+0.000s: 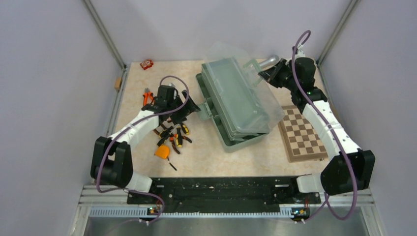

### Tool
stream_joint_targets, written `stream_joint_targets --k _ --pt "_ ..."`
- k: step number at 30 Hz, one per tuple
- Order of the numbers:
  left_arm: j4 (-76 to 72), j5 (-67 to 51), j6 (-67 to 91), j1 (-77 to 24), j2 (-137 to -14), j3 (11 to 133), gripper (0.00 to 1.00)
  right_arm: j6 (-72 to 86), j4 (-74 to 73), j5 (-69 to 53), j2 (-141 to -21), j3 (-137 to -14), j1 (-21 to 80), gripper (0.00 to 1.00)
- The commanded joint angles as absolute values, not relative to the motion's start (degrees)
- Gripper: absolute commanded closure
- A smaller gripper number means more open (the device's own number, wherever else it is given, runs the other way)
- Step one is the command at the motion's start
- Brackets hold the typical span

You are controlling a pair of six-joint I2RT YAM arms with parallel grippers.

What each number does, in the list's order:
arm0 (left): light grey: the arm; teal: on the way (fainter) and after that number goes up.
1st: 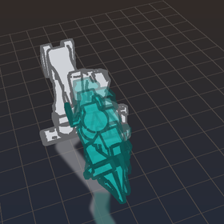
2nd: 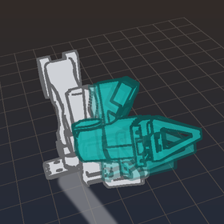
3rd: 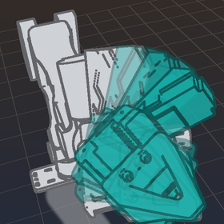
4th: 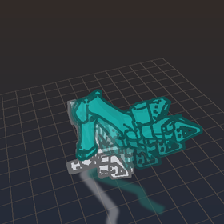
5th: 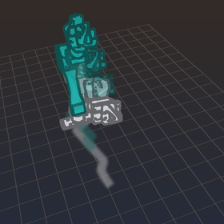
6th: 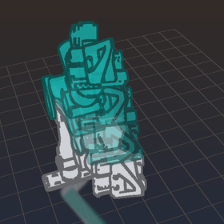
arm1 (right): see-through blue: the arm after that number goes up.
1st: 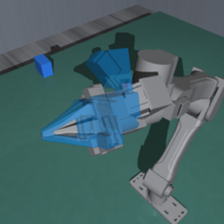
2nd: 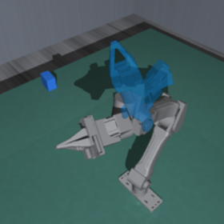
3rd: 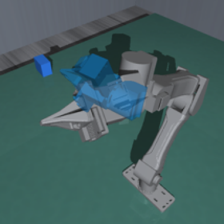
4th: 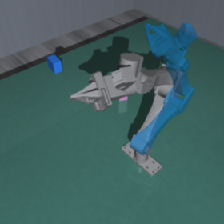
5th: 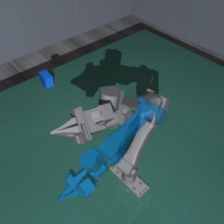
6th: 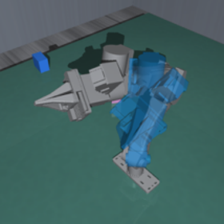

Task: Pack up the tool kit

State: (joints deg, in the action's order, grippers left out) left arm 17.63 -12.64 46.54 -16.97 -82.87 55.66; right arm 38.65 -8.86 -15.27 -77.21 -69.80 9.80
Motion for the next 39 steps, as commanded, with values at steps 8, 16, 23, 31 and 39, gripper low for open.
stream_joint_targets --k 8,16,23,31,39 --pt "13.99 -13.14 47.3 -17.97 -86.63 63.99 0.06 41.61 -3.43 -17.59 -77.38 -70.14 7.07 1.0" --pt "19.73 -8.74 45.94 -17.58 -95.84 76.17 0.08 41.55 -3.43 -18.66 -76.87 -69.51 7.08 1.0" --pt "23.63 -6.45 43.95 -17.57 -103.55 83.88 0.16 41.26 -3.33 -18.77 -76.22 -68.9 7.09 1.0" --pt "23.64 -7.38 42.87 -17.67 -108.02 85.51 0.36 41.08 -3.37 -18.73 -76.19 -68.98 7.05 1.0" --pt "25.17 -6.64 40.27 -17.24 -111.92 88.77 0.63 40.85 -5.12 -18.46 -76.77 -70.95 5.22 1.0"
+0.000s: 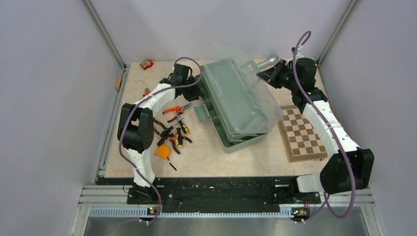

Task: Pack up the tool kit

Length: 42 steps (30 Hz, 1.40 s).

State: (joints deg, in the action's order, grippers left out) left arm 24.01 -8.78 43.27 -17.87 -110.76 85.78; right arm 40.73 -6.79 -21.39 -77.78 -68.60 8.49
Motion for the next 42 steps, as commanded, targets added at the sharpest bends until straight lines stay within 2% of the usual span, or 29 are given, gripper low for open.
stream_joint_targets --k 1,5,8,15,28,32,40,42 --pt "25.68 -6.2 39.57 -16.88 -111.98 89.18 0.7 40.67 -5.56 -18.52 -76.73 -71.23 4.57 1.0" --pt "26.72 -6.17 37.24 -14.32 -111.9 90.63 0.91 39.2 -7.46 -18.91 -77.09 -72.71 2.17 1.0" --pt "28.06 -6.75 34.2 -12.28 -112.39 93.09 0.99 38.94 -8.14 -19.84 -77.89 -73.0 0.39 1.0" --pt "31.29 -6.34 27.25 -9.84 -116.18 100.44 1.0 37.78 -8.46 -21.79 -81.1 -73.02 -3.69 1.0" --pt "30.96 -8.86 27.68 -7.65 -121.39 107.11 1.0 33.23 -9.3 -21.32 -88.08 -73.69 -6.33 0.99" --pt "30.57 -9.76 28.44 -7.65 -121.81 106.83 1.0 29.26 -12.71 -18.78 -89.32 -76.08 -7.71 0.89" --pt "29.54 -10.91 29.87 -7.65 -121.09 104.56 1.0 20.05 -21.61 -8.59 -86.04 -81.22 -11.02 0.53" --pt "29.54 -10.86 30.33 -7.65 -120.75 104.5 1.0 18.95 -22.98 -6.45 -84.84 -81.34 -11.07 0.48"
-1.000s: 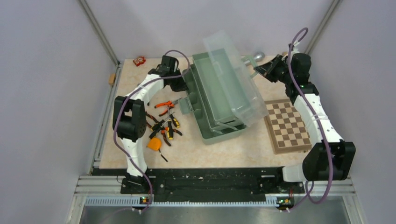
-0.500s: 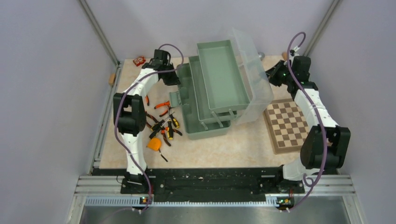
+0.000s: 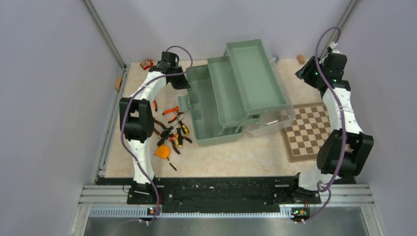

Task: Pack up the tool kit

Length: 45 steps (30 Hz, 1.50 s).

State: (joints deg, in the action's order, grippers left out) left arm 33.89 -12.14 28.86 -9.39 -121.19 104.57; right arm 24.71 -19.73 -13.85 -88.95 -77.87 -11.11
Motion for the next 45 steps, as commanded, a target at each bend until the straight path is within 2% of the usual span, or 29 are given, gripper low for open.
stream_joint_targets --k 1,6,10,20,25,28,32,41,45 --pt "29.6 -10.89 30.52 -7.65 -120.62 104.43 1.0 18.58 -23.38 -5.63 -84.09 -81.12 -11.05 0.46" --pt "29.27 -10.59 31.17 -7.65 -119.87 104.38 0.99 17.65 -24.95 -3.71 -79.48 -79.52 -11.07 0.43" --pt "29.18 -11.02 31.93 -7.58 -118.94 104.6 0.91 17.61 -25.13 -6.48 -74.71 -77.01 -11.07 0.42" --pt "30.16 -7.98 30.96 -7.15 -110.64 109.27 0.38 17.97 -27.26 -11.75 -62.87 -69.95 -8.54 0.39" --pt "33.18 -4.62 28.57 -7.01 -103.93 109.85 0.2 16.69 -28.44 -11.37 -58.74 -67.71 -6.38 0.35" --pt "35.48 -2.25 26.79 -7.02 -98.18 105.77 0.15 16.19 -29.8 -11.28 -57.45 -67.43 -5.31 0.34" --pt "36.65 2.55 25.14 -6.95 -88.14 95.17 0.13 15.49 -31.09 -9.94 -56.02 -67.53 -2.99 0.34" --pt "40.2 10.88 25.87 -3.9 -68.21 67.4 0.2 16.25 -31.46 -8.83 -51.7 -64.25 -1.11 0.34" --pt "40.4 4.71 26.69 -3.27 -63.7 59.84 0.24 16.68 -31.03 -8.96 -51.73 -63.85 -0.47 0.34"
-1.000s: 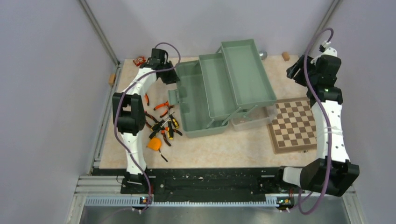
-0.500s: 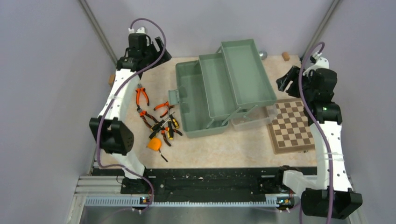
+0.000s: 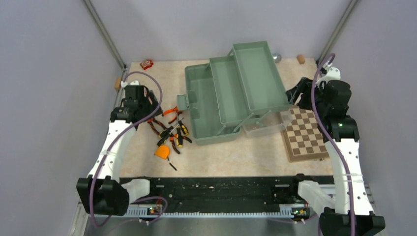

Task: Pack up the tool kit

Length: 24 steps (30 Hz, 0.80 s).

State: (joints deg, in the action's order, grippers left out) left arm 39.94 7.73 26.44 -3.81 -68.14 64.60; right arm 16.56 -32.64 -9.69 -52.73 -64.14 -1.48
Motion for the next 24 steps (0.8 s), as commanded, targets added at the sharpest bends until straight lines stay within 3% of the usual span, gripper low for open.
stream_joint_targets --k 1,7,14,24 --pt "40.35 3.38 27.34 -3.52 -63.26 58.7 0.24 16.88 -30.85 -9.04 -51.73 -63.7 -0.44 0.34" --pt "40.79 -1.6 33.07 -8.04 -65.38 54.95 0.26 17.41 -30.57 -8.31 -52.21 -64.14 -0.35 0.34" --pt "35.11 4.05 41.59 -18.21 -69.54 49.62 0.33 17.47 -31.08 -7.82 -51.42 -63.9 -0.31 0.34" --pt "27.0 5.65 43.91 -21.14 -79.33 45.45 0.37 17.3 -31.45 -6.24 -48.41 -62.06 -0.34 0.34"
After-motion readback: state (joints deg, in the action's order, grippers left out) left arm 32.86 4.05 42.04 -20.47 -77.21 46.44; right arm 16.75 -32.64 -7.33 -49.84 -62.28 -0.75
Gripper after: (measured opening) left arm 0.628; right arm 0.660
